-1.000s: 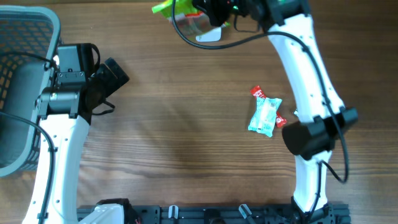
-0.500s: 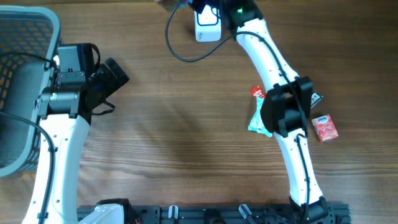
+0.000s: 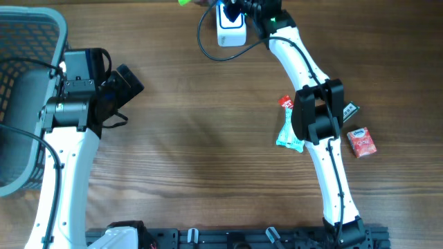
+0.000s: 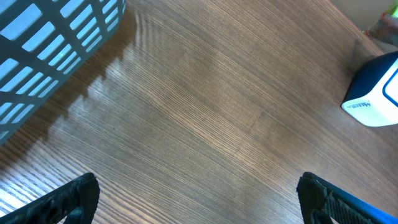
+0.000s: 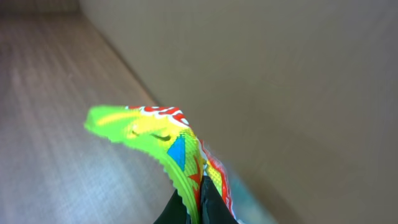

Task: Scan the item barcode
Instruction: 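Lift the candy bag with the right gripper and hold it at the white scanner, then carry the candy bag right and release it on the table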

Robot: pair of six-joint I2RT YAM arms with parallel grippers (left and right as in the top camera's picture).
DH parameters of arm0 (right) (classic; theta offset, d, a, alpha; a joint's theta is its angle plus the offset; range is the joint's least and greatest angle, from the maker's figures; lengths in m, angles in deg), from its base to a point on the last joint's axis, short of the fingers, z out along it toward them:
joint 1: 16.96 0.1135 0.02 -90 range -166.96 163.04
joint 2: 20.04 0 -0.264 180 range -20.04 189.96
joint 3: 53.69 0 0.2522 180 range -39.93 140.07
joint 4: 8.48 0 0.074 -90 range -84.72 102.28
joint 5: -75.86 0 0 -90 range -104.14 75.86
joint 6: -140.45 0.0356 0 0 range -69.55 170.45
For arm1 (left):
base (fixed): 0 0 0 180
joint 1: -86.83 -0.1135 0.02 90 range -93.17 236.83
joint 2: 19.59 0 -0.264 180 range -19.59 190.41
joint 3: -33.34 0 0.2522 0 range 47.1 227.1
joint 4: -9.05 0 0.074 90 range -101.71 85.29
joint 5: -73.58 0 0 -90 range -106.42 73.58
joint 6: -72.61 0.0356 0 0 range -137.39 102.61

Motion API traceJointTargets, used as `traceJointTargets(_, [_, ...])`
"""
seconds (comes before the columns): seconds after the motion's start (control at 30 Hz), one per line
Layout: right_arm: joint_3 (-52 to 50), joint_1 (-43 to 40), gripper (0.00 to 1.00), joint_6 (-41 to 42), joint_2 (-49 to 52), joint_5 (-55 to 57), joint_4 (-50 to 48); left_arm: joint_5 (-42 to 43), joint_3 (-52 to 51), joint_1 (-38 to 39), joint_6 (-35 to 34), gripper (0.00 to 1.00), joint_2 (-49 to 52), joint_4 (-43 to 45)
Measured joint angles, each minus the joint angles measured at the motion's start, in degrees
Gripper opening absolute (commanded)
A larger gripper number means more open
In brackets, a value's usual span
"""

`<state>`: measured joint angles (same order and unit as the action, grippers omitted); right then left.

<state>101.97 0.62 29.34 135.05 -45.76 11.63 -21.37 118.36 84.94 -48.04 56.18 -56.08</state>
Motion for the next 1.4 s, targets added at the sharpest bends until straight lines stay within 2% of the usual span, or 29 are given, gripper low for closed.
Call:
traceJointTargets(0.3, [0.0, -1.2, 0.04, 5.2, -0.9, -7.2, 4.1, 0.0, 0.0, 0.0, 0.0, 1.00, 0.0, 0.0])
traceJointTargets(0.47, [0.0, -1.7, 0.04, 5.9, -6.1, -9.3, 8.8, 0.0, 0.0, 0.0, 0.0, 1.00, 0.0, 0.0])
traceJointTargets(0.67, [0.0, -2.0, 0.04, 5.9, -8.7, -6.9, 17.3, 0.0, 0.0, 0.0, 0.0, 1.00, 0.0, 0.0])
traceJointTargets(0.83, [0.0, -2.7, 0.04, 5.9, -8.7, -5.4, 20.1, 0.0, 0.0, 0.0, 0.0, 1.00, 0.0, 0.0])
traceJointTargets(0.9, [0.0, -2.8, 0.04, 5.9, -8.7, -5.7, 18.8, 0.0, 0.0, 0.0, 0.0, 1.00, 0.0, 0.0])
traceJointTargets(1.0, [0.0, -2.9, 0.04, 6.8, -8.7, -8.0, 11.4, 0.0, 0.0, 0.0, 0.0, 1.00, 0.0, 0.0])
traceJointTargets(1.1, [-0.2, -3.0, 0.04, 7.9, -8.7, -9.1, 10.1, 0.0, 0.0, 0.0, 0.0, 1.00, 0.0, 0.0])
traceJointTargets(1.3, [-9.9, -3.4, 0.04, 7.5, -8.7, -11.0, 4.2, 0.0, 0.0, 0.0, 0.0, 1.00, 0.0, 0.0])
traceJointTargets(1.4, [-13.2, -3.5, 0.04, 7.6, -8.7, -13.5, 4.9, 0.0, 0.0, 0.0, 0.0, 1.00, 0.0, 0.0])
